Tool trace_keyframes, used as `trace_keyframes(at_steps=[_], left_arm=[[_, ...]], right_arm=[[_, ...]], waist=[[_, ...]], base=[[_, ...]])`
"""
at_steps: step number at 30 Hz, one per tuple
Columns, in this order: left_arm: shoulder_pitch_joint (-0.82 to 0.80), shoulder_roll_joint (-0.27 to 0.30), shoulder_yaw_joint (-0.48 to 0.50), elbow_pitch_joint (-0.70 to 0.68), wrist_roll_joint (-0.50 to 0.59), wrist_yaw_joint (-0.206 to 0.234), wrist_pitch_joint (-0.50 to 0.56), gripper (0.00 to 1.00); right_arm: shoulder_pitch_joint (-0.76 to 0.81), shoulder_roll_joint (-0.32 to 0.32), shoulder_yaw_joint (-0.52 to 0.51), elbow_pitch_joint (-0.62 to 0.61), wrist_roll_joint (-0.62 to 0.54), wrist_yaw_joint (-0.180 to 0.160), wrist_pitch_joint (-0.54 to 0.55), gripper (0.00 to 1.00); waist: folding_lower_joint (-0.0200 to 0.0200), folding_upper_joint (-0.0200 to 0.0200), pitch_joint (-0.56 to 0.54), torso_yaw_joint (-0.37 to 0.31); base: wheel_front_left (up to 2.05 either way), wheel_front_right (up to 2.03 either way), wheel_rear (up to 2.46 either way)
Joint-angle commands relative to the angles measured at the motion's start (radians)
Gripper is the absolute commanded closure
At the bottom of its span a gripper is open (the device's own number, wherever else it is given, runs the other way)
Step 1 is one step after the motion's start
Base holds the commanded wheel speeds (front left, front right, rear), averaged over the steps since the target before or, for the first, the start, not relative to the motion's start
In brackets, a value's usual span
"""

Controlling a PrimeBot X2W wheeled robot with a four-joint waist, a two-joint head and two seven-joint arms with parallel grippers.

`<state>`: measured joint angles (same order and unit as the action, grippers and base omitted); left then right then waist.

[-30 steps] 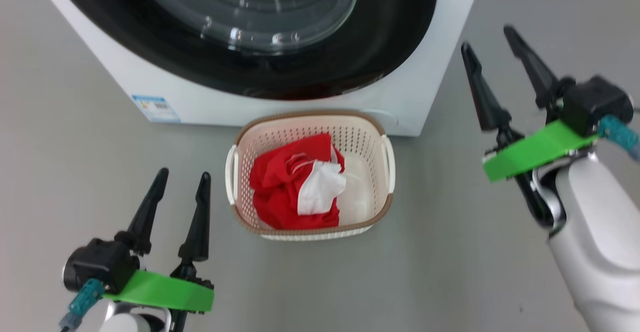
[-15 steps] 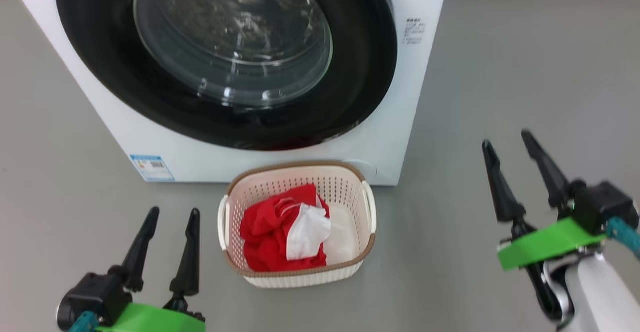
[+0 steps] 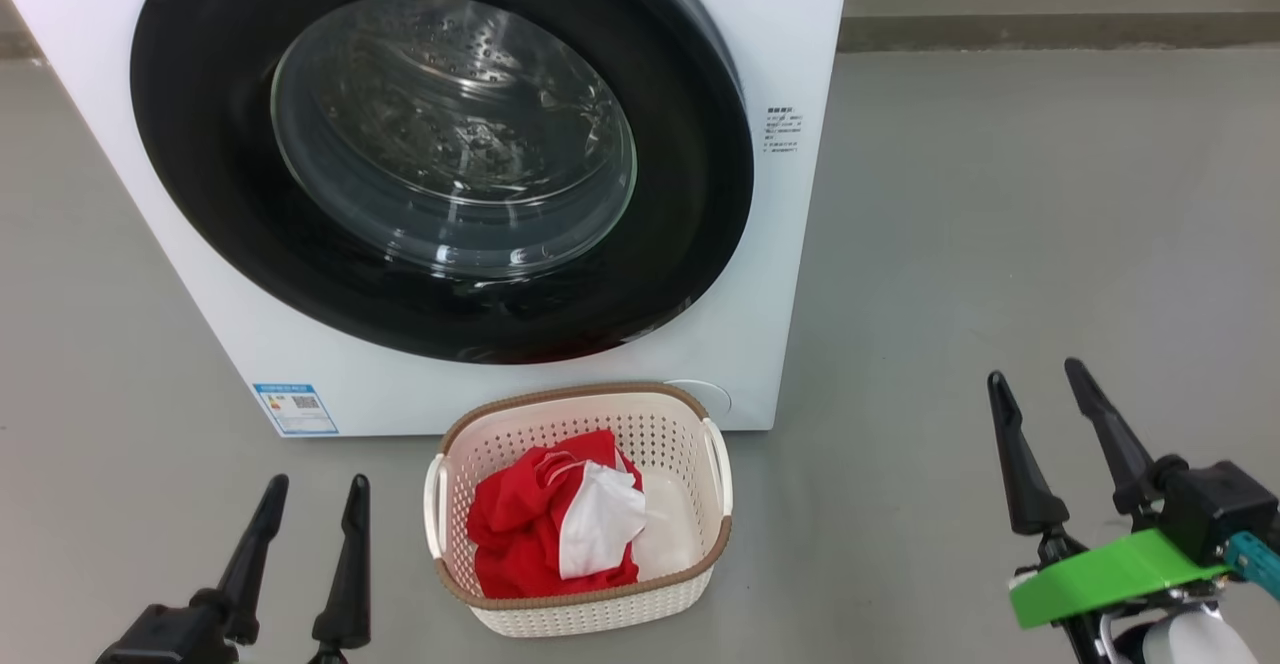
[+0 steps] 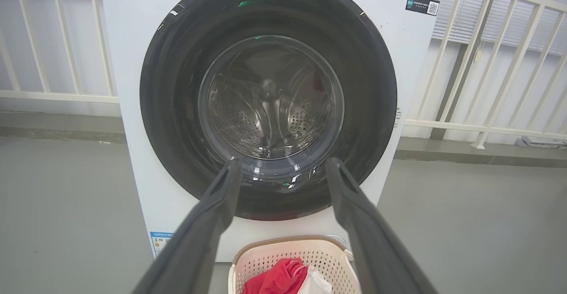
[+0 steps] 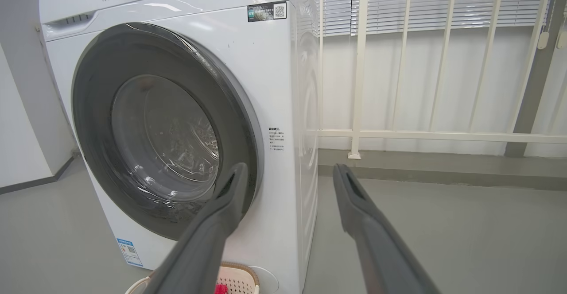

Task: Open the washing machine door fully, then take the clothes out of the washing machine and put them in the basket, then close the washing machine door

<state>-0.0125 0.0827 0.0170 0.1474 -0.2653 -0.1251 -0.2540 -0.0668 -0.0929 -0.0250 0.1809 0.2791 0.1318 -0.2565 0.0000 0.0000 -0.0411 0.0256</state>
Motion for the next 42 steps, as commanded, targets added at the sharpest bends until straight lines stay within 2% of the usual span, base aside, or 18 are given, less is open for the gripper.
trace_keyframes(at_steps=[1,20,30,31,37,42], left_arm=[[-0.01,0.018,0.037,-0.03,0.005,-0.006,-0.008,0.0],[0.015,0.004,0.069,-0.021,0.017,-0.006,-0.008,0.0],[0.017,0.005,0.056,-0.045,-0.004,-0.006,-0.008,0.0],[0.036,-0.005,0.024,-0.02,-0.001,0.0,0.0,1.0],[0.039,-0.013,0.022,0.018,-0.03,0.001,0.016,1.0],[0.035,-0.014,0.025,0.019,-0.085,0.001,0.032,1.0]], right_arm=[[-0.009,-0.007,0.012,-0.031,-0.015,-0.001,-0.005,0.0],[0.041,0.017,-0.002,-0.042,-0.017,-0.001,-0.005,0.0],[0.047,0.022,-0.008,-0.041,-0.016,-0.001,-0.005,0.0],[0.063,0.03,-0.027,-0.018,0.0,0.0,0.0,1.0],[0.072,0.04,-0.028,0.024,0.031,0.0,0.012,1.0],[0.069,0.04,-0.031,0.024,0.085,0.0,0.027,1.0]], waist=[[0.0,0.0,-0.006,-0.001],[0.0,0.0,-0.035,-0.015],[0.0,0.0,-0.041,-0.016],[0.0,0.0,-0.041,-0.016],[0.0002,0.0,-0.04,-0.016],[0.002,0.0,-0.038,-0.016]], base=[[0.0,0.0,0.0],[0.0,0.0,0.0],[0.0,0.0,0.0],[0.0,0.0,0.0],[0.0,0.0,0.0],[0.0,0.0,0.0]])
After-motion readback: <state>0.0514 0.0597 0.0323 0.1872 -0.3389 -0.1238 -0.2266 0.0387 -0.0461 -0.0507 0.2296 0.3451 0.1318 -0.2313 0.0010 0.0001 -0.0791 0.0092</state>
